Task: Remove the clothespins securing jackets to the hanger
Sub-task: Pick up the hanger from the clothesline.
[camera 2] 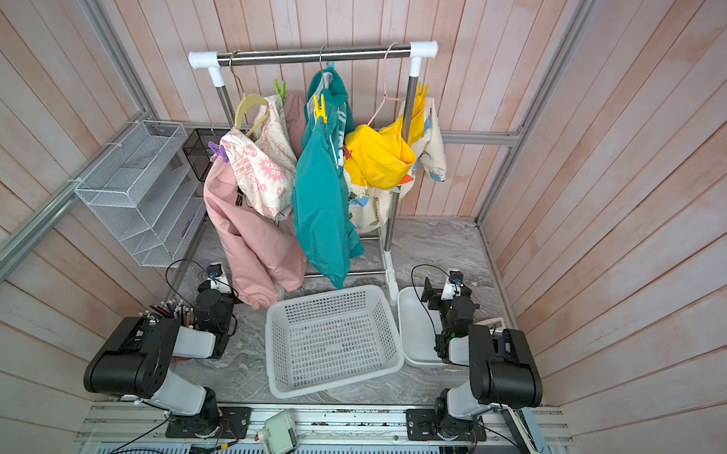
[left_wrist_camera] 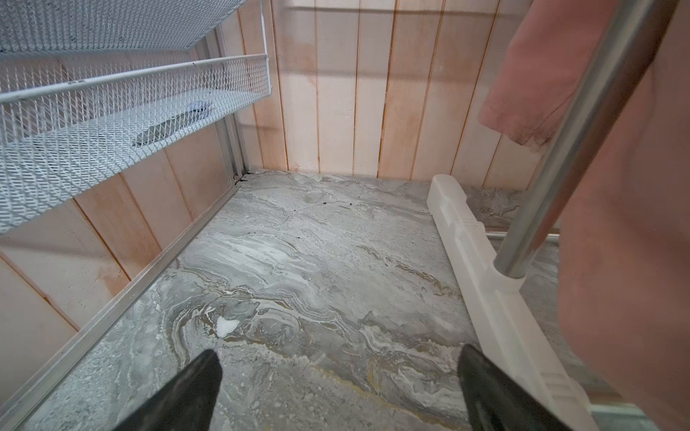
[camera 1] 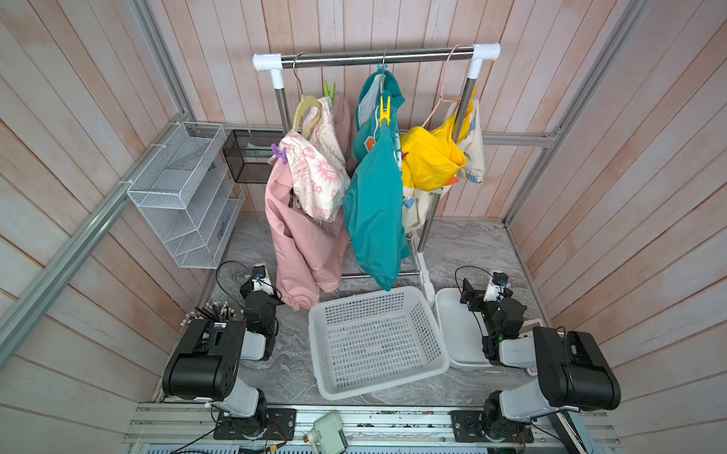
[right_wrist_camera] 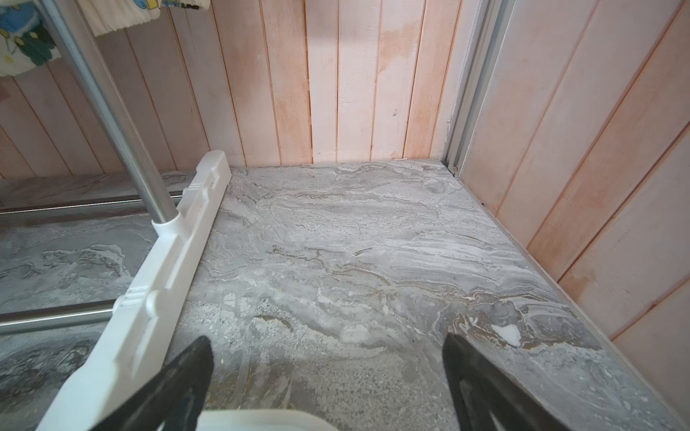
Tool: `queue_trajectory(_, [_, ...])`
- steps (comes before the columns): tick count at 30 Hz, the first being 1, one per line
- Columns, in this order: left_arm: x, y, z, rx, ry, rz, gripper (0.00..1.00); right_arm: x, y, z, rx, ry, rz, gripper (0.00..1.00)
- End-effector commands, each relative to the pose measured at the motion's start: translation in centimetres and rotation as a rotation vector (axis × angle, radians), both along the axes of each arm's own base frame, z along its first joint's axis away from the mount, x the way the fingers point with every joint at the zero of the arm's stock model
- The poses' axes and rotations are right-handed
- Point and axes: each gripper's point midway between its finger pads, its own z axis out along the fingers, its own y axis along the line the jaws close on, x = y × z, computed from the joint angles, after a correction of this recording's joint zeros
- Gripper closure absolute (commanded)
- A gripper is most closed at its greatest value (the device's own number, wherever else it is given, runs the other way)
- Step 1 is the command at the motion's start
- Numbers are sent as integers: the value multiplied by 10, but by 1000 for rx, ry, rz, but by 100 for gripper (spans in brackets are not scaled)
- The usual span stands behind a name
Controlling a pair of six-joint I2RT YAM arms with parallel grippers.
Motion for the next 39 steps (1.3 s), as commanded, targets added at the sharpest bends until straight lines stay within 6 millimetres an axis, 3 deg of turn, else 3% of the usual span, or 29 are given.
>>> queue_trajectory(1, [4,0,9,-6,-28,-6,0,3,-3,3,2,-4,-14,2])
queue_trajectory(35, [5,3,12,-17,-38,4,0,2,-3,4,2,-11,-14,3])
queue_trajectory(39, [14,13,27,-73,89,74,0,-6,-23,21,46,-59,-137,3])
